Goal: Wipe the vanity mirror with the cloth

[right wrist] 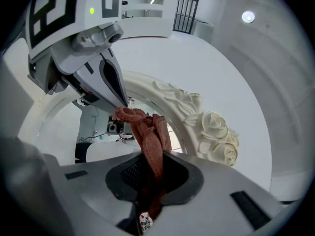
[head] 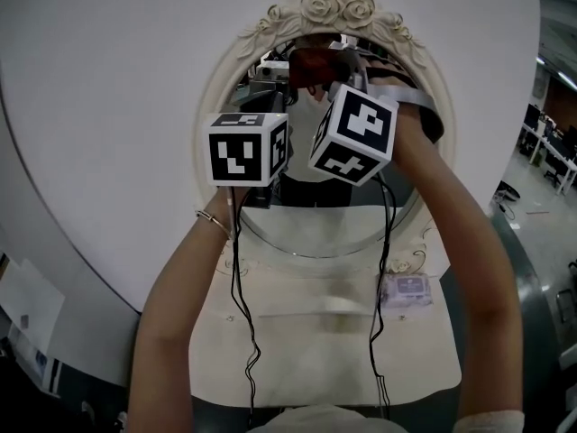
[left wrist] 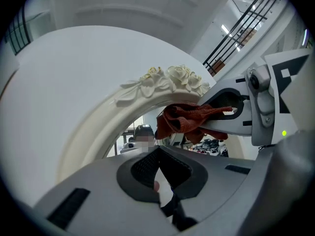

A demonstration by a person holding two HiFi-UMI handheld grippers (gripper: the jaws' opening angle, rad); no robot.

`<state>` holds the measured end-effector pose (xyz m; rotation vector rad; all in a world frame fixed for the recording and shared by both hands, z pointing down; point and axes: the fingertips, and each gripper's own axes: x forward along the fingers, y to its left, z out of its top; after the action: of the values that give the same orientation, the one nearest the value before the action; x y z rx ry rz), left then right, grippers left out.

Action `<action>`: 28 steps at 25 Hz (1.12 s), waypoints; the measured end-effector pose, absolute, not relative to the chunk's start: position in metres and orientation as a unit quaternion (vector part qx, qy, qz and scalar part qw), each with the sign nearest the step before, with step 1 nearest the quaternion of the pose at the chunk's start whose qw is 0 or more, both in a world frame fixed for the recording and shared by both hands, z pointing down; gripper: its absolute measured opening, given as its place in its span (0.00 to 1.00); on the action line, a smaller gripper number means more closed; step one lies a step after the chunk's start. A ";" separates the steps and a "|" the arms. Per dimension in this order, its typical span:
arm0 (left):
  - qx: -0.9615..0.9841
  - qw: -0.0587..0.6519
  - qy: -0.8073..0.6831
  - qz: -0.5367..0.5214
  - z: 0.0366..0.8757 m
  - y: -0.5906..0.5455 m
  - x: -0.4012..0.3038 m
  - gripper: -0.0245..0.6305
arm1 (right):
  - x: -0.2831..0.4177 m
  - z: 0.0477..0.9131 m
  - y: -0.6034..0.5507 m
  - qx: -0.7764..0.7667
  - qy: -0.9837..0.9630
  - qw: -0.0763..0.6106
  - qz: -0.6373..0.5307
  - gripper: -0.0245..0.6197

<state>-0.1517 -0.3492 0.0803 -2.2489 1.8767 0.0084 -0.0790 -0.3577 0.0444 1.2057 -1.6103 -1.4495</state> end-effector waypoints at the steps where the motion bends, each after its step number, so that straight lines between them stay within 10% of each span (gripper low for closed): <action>1: -0.763 0.106 0.638 -0.001 0.086 -0.349 -0.152 0.04 | -0.079 0.051 -0.358 0.457 -0.620 0.326 -0.548 0.13; 28: -0.762 -0.011 0.646 -0.055 0.301 -0.347 -0.147 0.04 | -0.081 0.270 -0.355 0.373 -0.708 0.395 -0.451 0.13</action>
<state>-0.1474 -0.3472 0.3006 -2.4103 2.0431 -0.1729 -0.0808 -0.3548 0.2702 0.9465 -1.7953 -1.1433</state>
